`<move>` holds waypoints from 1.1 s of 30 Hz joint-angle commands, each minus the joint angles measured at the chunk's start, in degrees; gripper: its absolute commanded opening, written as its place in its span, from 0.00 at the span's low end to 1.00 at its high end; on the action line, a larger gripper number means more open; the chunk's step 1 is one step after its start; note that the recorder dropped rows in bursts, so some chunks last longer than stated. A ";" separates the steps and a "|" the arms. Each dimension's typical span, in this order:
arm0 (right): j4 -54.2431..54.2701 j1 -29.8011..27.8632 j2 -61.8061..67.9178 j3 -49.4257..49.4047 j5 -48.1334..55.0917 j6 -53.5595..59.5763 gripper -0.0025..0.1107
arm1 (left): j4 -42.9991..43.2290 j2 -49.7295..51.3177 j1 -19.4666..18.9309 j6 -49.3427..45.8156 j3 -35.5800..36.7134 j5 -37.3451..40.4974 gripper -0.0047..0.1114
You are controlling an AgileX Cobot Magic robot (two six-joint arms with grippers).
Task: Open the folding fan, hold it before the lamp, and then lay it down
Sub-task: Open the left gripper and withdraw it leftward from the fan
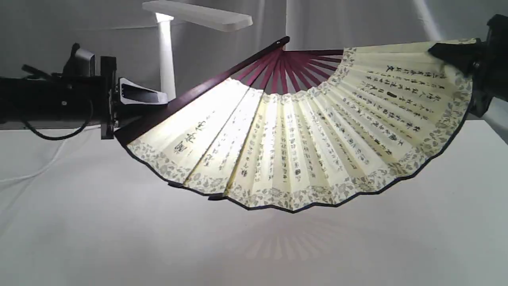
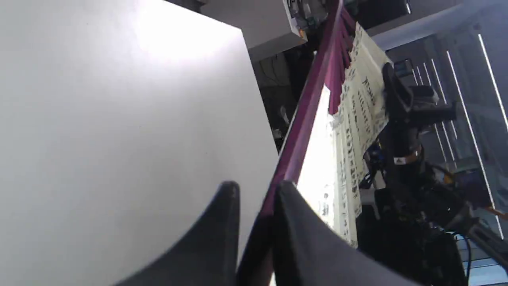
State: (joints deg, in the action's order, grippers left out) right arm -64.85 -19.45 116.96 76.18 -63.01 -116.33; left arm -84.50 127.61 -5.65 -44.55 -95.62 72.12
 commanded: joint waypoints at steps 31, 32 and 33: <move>13.58 2.32 -0.58 0.62 -1.74 -3.16 0.02 | 7.21 1.61 -1.61 7.84 -2.99 -2.16 0.49; 13.87 2.32 -0.58 0.62 -1.88 -3.16 0.02 | 7.21 1.17 -1.72 6.90 -2.04 -2.16 0.50; 13.98 2.32 -0.58 0.62 -1.86 -3.16 0.02 | 7.21 0.94 -1.72 6.77 -1.20 -2.16 0.50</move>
State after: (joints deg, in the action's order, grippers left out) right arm -53.00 -17.38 116.96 76.53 -63.18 -119.06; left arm -77.05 129.98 -7.25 -36.15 -98.23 69.90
